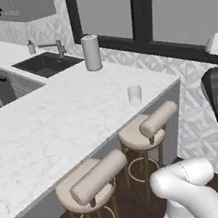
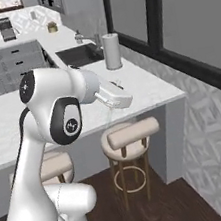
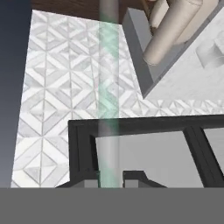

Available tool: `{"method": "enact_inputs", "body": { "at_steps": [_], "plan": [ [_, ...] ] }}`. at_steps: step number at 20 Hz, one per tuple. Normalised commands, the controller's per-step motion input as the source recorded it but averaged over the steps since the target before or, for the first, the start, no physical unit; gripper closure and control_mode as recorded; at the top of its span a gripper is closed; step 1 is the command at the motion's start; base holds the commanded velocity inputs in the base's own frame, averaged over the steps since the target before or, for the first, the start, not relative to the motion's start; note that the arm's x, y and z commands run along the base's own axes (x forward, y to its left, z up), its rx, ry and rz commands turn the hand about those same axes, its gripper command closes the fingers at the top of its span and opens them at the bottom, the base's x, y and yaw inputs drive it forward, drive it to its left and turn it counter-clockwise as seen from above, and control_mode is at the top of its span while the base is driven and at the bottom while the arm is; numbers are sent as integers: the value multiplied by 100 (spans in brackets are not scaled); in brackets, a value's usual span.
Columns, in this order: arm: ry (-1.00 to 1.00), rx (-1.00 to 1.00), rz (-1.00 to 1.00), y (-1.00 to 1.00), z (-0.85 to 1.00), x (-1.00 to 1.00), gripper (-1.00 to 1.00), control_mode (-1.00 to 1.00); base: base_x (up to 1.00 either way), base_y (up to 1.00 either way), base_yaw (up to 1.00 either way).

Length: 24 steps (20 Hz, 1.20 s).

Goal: Take a straw from the drawer in front and place it inside the glass cup on the dining counter.

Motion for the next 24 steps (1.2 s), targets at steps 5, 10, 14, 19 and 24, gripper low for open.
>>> {"method": "enact_inputs", "body": {
  "at_steps": [5, 10, 14, 19, 24],
  "plan": [
    [0, 0, 0, 0, 0, 0, 100, 100, 58, -64, 45],
    [0, 0, 0, 0, 0, 0, 100, 100, 67, -51, 48],
    [0, 0, 0, 0, 0, 0, 100, 100, 70, -44, 50],
    [0, 0, 0, 0, 0, 0, 100, 100, 57, -50, 48],
    [0, 0, 0, 0, 0, 0, 100, 100, 23, -55, 37]
  ]
}}
